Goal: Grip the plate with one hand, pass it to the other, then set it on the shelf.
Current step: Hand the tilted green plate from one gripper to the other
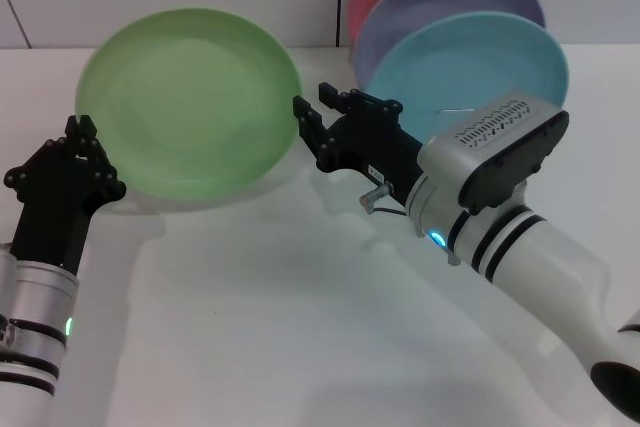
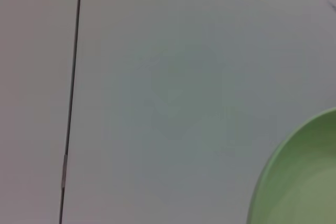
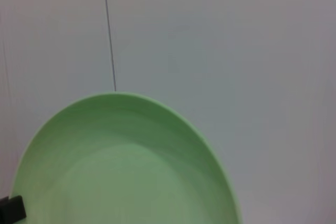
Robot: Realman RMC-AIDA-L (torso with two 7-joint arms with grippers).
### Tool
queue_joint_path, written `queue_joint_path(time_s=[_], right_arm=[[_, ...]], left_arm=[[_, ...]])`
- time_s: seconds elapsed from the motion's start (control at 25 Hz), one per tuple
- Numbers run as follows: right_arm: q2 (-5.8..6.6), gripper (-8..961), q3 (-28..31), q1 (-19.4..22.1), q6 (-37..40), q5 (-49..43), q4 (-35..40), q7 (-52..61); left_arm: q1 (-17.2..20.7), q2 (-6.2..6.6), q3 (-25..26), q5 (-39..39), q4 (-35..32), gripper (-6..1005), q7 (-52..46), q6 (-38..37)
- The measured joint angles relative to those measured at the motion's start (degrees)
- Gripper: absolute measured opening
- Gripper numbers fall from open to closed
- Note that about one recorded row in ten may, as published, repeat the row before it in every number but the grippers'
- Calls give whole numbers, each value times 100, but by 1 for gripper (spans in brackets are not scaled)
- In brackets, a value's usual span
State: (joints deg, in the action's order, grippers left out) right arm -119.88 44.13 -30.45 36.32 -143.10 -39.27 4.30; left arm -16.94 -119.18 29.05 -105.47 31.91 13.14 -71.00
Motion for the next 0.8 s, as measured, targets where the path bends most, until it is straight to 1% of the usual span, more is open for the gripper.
queue_joint_path(time_s=[0.24, 0.4, 0.8], right_arm=[[5, 317, -1, -108, -97, 2, 43, 0], [18, 317, 4, -165, -152, -19, 60, 0], [32, 318, 41, -263, -204, -28, 103, 0]], left_arm=[[-42, 0, -39, 178, 43, 30, 74, 19], [-57, 0, -87, 434, 177, 30, 293, 68], [-58, 0, -118, 643, 233, 30, 320, 58]])
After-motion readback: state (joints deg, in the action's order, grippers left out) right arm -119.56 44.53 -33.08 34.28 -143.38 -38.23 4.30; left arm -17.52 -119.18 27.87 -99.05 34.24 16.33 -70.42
